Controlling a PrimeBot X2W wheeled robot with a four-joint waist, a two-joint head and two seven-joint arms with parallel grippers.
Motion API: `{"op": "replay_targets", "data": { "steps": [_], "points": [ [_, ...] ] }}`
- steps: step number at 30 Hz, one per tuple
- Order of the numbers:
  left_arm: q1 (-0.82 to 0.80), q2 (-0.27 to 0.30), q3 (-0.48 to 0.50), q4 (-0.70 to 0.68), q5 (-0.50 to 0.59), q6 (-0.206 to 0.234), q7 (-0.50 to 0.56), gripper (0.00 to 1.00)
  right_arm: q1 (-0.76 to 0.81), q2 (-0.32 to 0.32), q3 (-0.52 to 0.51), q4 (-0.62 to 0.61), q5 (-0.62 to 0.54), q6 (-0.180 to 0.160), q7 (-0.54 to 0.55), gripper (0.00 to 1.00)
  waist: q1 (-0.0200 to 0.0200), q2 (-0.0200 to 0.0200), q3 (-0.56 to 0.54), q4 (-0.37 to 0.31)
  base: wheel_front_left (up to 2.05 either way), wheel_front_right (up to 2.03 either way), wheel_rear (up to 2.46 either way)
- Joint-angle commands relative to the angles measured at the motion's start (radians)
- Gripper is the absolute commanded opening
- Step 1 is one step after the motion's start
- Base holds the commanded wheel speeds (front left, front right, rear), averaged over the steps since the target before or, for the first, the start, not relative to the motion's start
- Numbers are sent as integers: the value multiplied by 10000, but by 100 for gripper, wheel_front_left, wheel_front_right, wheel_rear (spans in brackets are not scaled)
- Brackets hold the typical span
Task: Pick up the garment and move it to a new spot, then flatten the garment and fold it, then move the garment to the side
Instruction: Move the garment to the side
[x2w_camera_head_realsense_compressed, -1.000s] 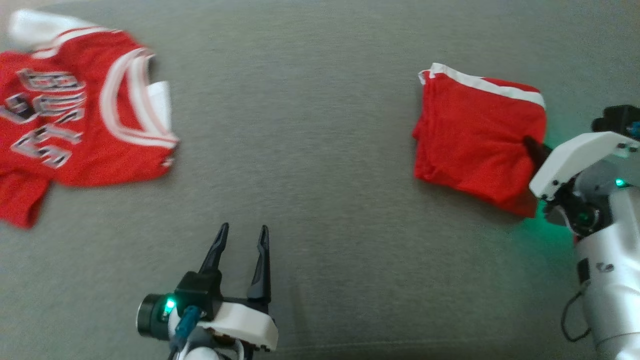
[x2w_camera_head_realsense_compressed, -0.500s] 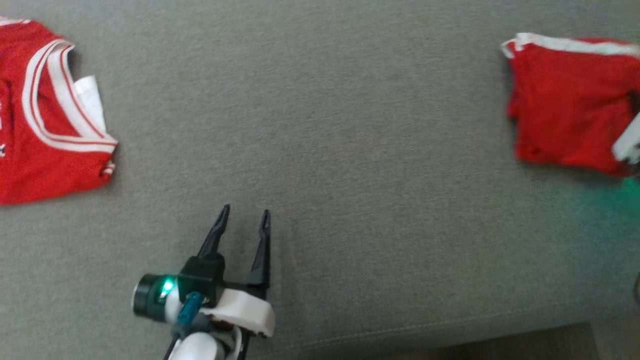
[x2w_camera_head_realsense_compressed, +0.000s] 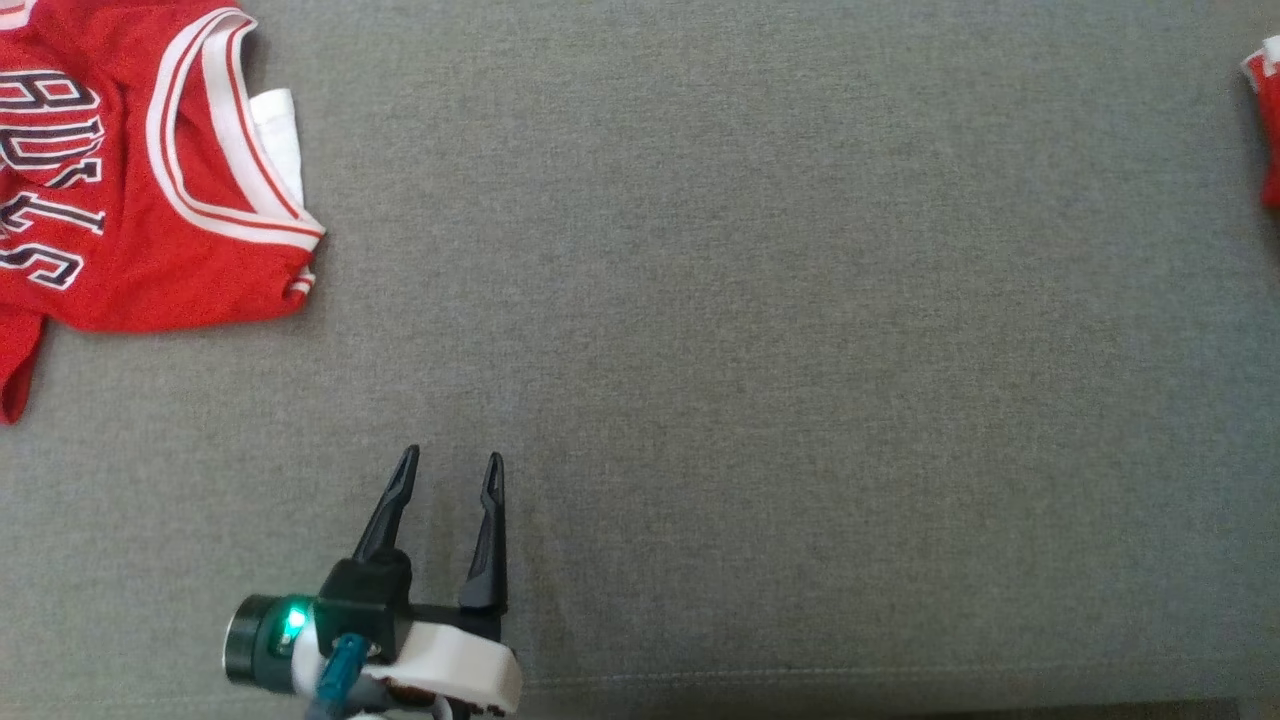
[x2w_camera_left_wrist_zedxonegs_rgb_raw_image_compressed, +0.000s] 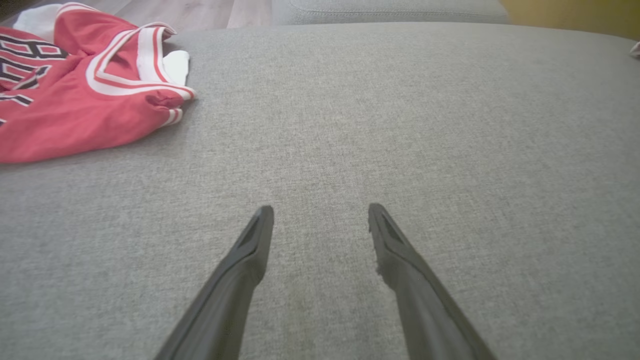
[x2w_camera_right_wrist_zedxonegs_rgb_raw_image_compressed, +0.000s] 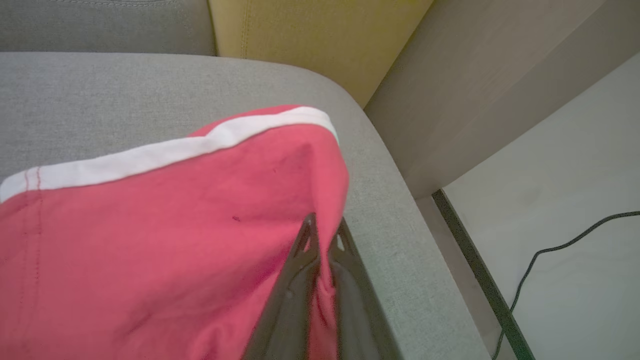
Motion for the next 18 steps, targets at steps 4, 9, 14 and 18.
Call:
{"op": "replay_targets", "data": {
  "steps": [4,9,14,18],
  "points": [
    [9,73,259,-449,1,70,18,100,-374,105,-410,-508,-917,67,-527,100,0,0,-75,-148,0,0,0],
    [-140,-5,264,-404,-108,67,-26,100,-344,572,-412,-576,-1251,67,-1748,100,0,0,-517,-424,0,0,0],
    [-216,-140,317,-100,-368,16,-151,100,24,1038,14,-873,-796,67,-3088,100,0,0,-1375,-603,0,0,0],
    [-187,-238,435,274,-629,-33,-275,100,935,1654,639,-1788,243,67,-3885,100,0,0,-2255,-719,0,0,0]
  ]
}}
